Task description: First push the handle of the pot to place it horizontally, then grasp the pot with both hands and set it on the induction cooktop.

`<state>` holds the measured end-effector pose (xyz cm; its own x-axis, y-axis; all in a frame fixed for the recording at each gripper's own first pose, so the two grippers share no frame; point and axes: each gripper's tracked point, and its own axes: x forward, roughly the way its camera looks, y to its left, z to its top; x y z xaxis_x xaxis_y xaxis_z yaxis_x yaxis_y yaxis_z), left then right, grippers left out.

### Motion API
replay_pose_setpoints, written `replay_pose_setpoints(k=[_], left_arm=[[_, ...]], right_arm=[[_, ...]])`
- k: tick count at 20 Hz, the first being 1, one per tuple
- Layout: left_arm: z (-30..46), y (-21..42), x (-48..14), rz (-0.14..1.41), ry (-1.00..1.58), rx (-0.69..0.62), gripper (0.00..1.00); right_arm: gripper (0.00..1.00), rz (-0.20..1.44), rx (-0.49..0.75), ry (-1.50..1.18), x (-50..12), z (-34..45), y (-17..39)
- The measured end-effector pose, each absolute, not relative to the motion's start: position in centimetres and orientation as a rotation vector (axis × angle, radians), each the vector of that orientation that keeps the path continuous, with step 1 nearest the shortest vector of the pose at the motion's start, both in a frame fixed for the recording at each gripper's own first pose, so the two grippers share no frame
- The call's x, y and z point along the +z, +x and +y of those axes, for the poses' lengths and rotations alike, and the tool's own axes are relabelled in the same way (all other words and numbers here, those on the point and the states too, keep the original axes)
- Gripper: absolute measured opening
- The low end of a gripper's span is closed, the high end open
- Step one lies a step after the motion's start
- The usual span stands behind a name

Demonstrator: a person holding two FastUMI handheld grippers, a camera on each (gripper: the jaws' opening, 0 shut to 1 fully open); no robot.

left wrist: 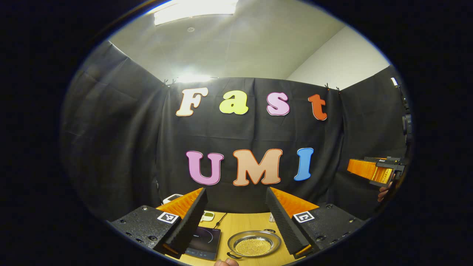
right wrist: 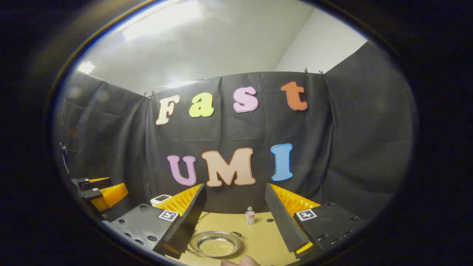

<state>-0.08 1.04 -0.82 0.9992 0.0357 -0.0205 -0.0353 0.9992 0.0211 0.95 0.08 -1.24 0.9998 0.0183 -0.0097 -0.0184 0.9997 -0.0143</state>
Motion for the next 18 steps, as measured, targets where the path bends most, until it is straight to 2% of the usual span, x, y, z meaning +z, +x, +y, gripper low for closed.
replay_pose_setpoints(k=[9,10,11,12,13,14,18], left_arm=[[2.8,-0.8,-1.4,0.022,0.03,0.031,0.97],[3.3,-0.9,-1.5,0.023,0.028,0.031,0.96],[3.7,-1.0,-1.6,0.026,0.028,0.031,0.96],[4.2,-1.1,-1.8,0.027,0.028,0.031,0.96],[4.7,-1.2,-1.9,0.028,0.029,0.031,0.96],[5.2,-1.3,-1.9,0.026,0.03,0.03,0.96],[6.6,-1.5,-2.7,0.034,0.018,0.026,0.96]], right_arm=[[0.99,0.031,0.013,-0.04,-3.0,1.8,1.3],[0.87,0.036,0.005,-0.046,-3.4,1.9,1.4],[0.83,0.039,-0.004,-0.048,-3.8,1.9,1.4],[0.72,0.047,-0.013,-0.047,-4.3,2.2,1.6],[0.66,0.055,-0.019,-0.049,-4.9,2.5,1.6],[0.51,0.059,-0.028,-0.058,-5.2,2.7,1.6],[0.17,0.078,-0.022,-0.049,-6.6,3.7,1.8]])
